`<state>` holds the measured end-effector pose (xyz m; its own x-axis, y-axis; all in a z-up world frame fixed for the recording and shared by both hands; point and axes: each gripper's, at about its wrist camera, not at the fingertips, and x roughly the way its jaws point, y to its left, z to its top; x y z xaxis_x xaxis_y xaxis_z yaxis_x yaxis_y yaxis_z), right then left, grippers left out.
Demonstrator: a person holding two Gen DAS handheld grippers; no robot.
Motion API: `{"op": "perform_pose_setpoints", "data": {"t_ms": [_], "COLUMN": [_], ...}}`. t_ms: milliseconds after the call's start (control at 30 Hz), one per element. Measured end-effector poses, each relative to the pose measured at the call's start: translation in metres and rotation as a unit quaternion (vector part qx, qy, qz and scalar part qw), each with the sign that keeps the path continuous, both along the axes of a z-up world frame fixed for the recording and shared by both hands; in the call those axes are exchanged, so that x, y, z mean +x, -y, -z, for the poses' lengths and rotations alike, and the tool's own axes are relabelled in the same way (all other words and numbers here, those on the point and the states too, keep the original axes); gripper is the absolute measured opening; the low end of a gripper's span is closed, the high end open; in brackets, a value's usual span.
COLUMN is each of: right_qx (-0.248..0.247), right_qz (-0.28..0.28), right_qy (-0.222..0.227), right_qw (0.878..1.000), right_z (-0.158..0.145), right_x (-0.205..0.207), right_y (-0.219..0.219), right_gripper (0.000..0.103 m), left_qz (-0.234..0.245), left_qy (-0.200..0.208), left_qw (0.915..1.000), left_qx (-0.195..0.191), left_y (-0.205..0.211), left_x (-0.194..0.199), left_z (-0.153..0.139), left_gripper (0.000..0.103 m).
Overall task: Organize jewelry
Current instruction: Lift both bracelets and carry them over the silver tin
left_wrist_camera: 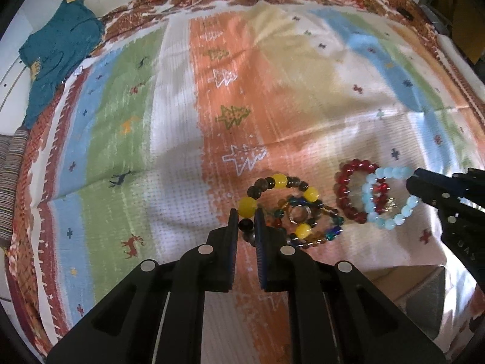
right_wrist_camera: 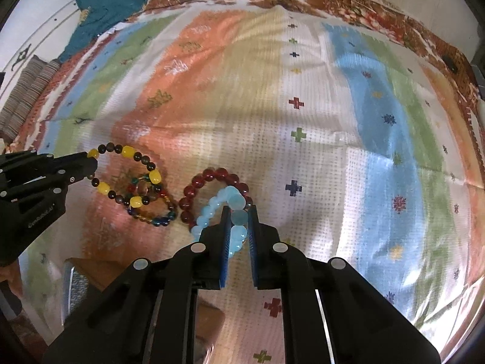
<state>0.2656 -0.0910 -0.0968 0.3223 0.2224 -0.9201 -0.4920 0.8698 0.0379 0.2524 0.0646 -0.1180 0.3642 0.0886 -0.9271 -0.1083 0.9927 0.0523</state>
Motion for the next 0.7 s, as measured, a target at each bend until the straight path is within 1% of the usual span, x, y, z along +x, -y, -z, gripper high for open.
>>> {"op": "perform_pose_setpoints", "data": {"t_ms": [300,467,700], "right_qx": [0.021,0.019,0.036], "right_qz": [0.002,0.011,0.010], "right_qy": [0.029,0.032,0.043], "right_qw": [0.999,0.999,0.998], "right_z": [-0.028,-0.032,-0.046], "right_x": [-0.013,-0.015,-0.023], "right_y": [0.005,0.011,0.015], "right_gripper": [0.012,0.012,0.012], "left_qz": [0.004,0.005,0.008], "left_qy": [0.030,0.044,0.063], "left_qw": [0.9994,0.9987,0.9973], "left_qx": [-0.018,-0.026,-0.038], "left_y": [0.008,0.011,0.016], "left_x": [-0.012,-0.019,-0.029], "left_z": [-0.027,-0.041,-0.060], "left_gripper": [0.010,0.010,0.010]}}
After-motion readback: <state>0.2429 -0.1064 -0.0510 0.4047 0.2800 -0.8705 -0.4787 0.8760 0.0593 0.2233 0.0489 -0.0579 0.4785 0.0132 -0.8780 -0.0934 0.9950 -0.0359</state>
